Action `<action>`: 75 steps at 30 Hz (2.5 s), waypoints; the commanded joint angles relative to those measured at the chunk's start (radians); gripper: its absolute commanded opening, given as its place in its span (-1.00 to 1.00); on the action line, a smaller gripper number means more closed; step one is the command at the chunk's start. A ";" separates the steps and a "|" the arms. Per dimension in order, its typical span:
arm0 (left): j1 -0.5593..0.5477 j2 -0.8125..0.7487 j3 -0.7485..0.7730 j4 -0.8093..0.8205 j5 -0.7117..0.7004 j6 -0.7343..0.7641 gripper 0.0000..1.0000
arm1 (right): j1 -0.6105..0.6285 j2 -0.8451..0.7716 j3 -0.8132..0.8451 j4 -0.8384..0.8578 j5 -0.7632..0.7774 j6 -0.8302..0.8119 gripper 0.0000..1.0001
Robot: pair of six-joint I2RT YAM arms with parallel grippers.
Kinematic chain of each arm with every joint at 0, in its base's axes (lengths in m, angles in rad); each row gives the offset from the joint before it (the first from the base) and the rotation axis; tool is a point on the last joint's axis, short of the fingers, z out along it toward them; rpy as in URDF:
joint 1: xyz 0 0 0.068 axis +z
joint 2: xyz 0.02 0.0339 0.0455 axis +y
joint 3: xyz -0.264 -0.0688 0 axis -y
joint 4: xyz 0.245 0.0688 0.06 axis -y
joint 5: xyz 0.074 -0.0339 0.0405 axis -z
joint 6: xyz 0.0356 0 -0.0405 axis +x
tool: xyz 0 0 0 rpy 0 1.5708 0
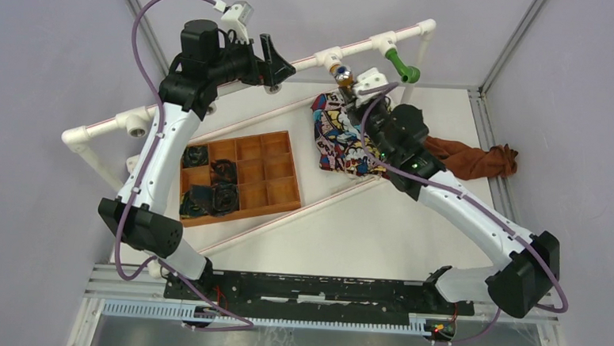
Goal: Install the water faucets
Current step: Screw the water faucet onto the adaptor.
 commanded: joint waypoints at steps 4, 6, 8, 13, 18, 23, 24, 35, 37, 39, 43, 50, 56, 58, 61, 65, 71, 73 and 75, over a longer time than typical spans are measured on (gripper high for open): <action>-0.006 -0.038 -0.023 -0.045 0.027 -0.004 0.99 | -0.217 -0.068 -0.144 0.478 -0.341 0.966 -0.60; -0.005 -0.043 -0.024 -0.044 0.024 -0.004 0.99 | -0.257 -0.046 -0.188 0.619 -0.381 1.167 -0.58; -0.006 -0.045 -0.024 -0.044 0.022 -0.003 0.99 | -0.290 -0.009 -0.217 0.754 -0.414 1.355 -0.60; -0.006 -0.045 -0.025 -0.047 0.020 0.000 0.99 | -0.317 0.060 -0.230 0.879 -0.421 1.604 -0.41; -0.006 -0.051 -0.030 -0.049 0.017 0.004 0.99 | -0.322 -0.008 -0.255 0.726 -0.392 1.479 0.32; -0.006 -0.051 -0.032 -0.048 0.012 0.007 0.99 | -0.325 -0.163 -0.291 0.433 -0.314 1.149 0.61; -0.006 -0.049 -0.030 -0.047 0.014 0.007 0.99 | -0.326 -0.196 -0.290 0.368 -0.300 1.084 0.63; -0.006 -0.033 -0.007 -0.045 0.019 -0.001 0.99 | 0.020 -0.352 -0.077 -0.158 -0.108 -0.417 0.62; -0.005 -0.034 -0.003 -0.045 0.018 -0.003 0.99 | 0.091 -0.362 -0.122 -0.133 0.012 -0.685 0.64; -0.006 -0.033 0.001 -0.044 0.016 -0.003 0.99 | 0.119 -0.369 -0.204 -0.030 0.122 -0.927 0.69; -0.006 -0.032 0.001 -0.045 0.015 -0.005 0.99 | 0.131 -0.337 -0.346 0.218 0.259 -1.371 0.73; -0.006 -0.030 -0.002 -0.045 0.024 -0.007 0.99 | 0.113 -0.223 -0.444 0.624 0.162 -1.768 0.70; -0.006 -0.026 0.003 -0.047 0.038 -0.004 0.99 | 0.107 -0.124 -0.371 0.594 0.083 -1.879 0.72; -0.006 -0.024 0.003 -0.047 0.043 -0.003 0.99 | 0.103 -0.098 -0.349 0.575 0.070 -1.890 0.72; -0.006 -0.028 -0.003 -0.063 0.026 0.011 0.99 | 0.098 -0.074 -0.322 0.540 0.041 -1.902 0.73; -0.006 -0.032 -0.014 -0.062 0.025 0.016 0.99 | 0.089 -0.036 -0.268 0.457 0.023 -1.907 0.73; -0.006 -0.032 -0.013 -0.059 0.029 0.017 0.99 | 0.077 0.016 -0.183 0.332 0.025 -1.893 0.72; -0.006 -0.031 -0.012 -0.059 0.031 0.017 0.99 | 0.076 0.033 -0.162 0.304 0.036 -1.892 0.71; -0.006 -0.033 -0.017 -0.058 0.032 0.019 0.99 | 0.076 0.041 -0.156 0.291 0.031 -1.889 0.70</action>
